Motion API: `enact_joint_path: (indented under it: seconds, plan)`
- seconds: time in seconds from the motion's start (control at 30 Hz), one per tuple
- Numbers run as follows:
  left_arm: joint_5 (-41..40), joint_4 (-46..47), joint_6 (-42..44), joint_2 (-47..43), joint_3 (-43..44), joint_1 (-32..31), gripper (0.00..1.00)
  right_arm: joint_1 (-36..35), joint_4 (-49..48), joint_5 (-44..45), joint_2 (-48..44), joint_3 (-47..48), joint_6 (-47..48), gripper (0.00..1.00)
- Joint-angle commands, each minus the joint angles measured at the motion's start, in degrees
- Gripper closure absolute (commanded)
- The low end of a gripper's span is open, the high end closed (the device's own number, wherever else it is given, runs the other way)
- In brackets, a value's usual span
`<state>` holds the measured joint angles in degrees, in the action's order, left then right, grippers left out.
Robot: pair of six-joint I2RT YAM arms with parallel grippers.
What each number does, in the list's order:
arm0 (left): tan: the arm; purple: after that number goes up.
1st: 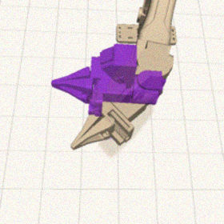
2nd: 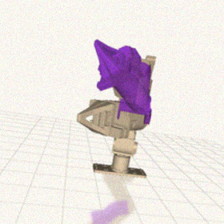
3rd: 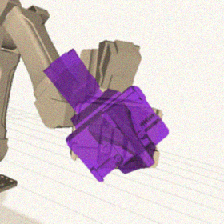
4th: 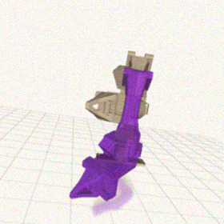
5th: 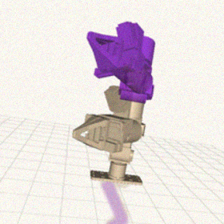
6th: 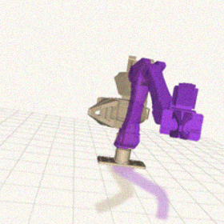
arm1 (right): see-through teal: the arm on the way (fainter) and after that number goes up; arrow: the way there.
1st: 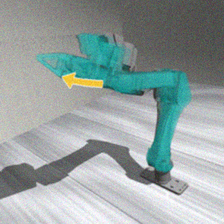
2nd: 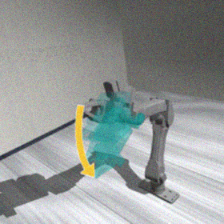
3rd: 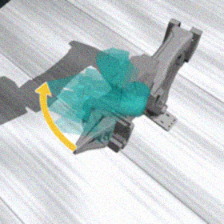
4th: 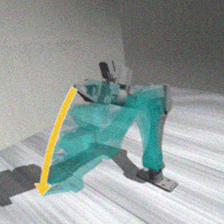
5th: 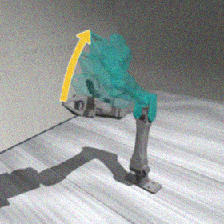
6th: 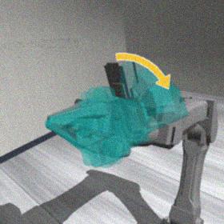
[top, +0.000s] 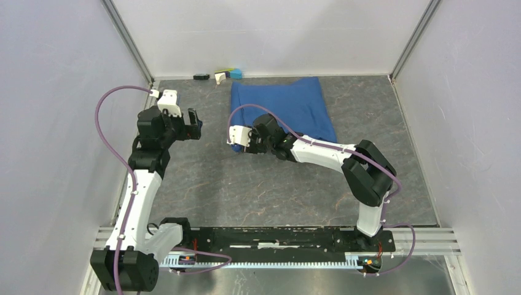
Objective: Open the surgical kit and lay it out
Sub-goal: Open the surgical kit at the center of the board.
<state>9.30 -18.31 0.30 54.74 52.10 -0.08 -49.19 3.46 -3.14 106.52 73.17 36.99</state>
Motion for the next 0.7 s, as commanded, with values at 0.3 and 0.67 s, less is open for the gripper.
enact_joint_path:
  seconds: [0.3, 0.67]
  plan:
    - [1.66, 6.51, 4.19, 2.53, -2.36, -0.01, 0.0, -0.1, -5.64, 2.78, -3.86, 0.28, -2.28, 1.0]
    - [4.65, 11.0, 5.38, 4.52, -3.5, -0.01, 0.0, 6.32, -6.64, -1.41, -12.99, -3.18, -12.71, 1.0]
